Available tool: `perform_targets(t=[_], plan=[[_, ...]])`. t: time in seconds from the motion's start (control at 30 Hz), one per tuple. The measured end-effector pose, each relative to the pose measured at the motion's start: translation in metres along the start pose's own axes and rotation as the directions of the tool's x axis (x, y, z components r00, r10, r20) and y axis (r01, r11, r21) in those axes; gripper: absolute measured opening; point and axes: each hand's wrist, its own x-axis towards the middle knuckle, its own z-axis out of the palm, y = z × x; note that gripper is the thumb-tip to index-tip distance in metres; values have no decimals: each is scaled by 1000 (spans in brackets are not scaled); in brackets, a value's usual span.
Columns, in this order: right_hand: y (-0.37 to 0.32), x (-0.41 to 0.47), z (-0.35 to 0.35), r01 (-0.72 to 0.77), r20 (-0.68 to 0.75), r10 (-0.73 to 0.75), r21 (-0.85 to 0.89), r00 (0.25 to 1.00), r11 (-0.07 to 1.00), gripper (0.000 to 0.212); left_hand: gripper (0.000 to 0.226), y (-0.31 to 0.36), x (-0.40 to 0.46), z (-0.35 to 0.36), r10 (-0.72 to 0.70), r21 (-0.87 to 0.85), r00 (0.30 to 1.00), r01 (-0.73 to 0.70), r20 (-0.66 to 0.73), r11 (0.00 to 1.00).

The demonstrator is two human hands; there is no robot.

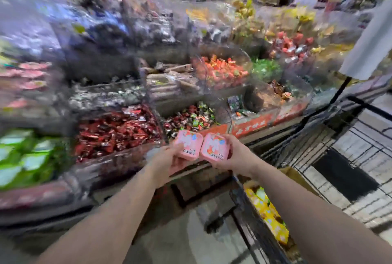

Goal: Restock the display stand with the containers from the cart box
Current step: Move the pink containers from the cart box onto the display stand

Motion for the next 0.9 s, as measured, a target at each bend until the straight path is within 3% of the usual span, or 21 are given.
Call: perform_targets(t=[0.13, 0.27, 0.4, 0.5, 0.7, 0.9], plan=[[-116, 28, 77, 204, 99, -201, -19, 975, 979, 84, 24, 49, -47, -125, 120, -66, 982, -131, -148, 989], [-240, 59, 197, 331, 217, -338, 71, 916, 941, 88, 22, 93, -100, -274, 201, -143, 917, -263, -343, 954], [-363, 72, 337, 371, 295, -431, 237, 853, 898, 75, 21, 135, -158, -431, 231, -145, 805, -363, -546, 920], [-440, 74, 423, 359, 341, -466, 333, 816, 872, 80, 19, 162, -197, -529, 228, -125, 732, -392, -642, 911], [-538, 91, 524, 367, 369, -505, 383, 781, 848, 78, 16, 198, -223, -650, 201, -144, 681, -414, -704, 899], [-594, 151, 595, 370, 365, -491, 354, 791, 859, 74, 15, 223, -191, -733, 154, -206, 663, -431, -732, 879]])
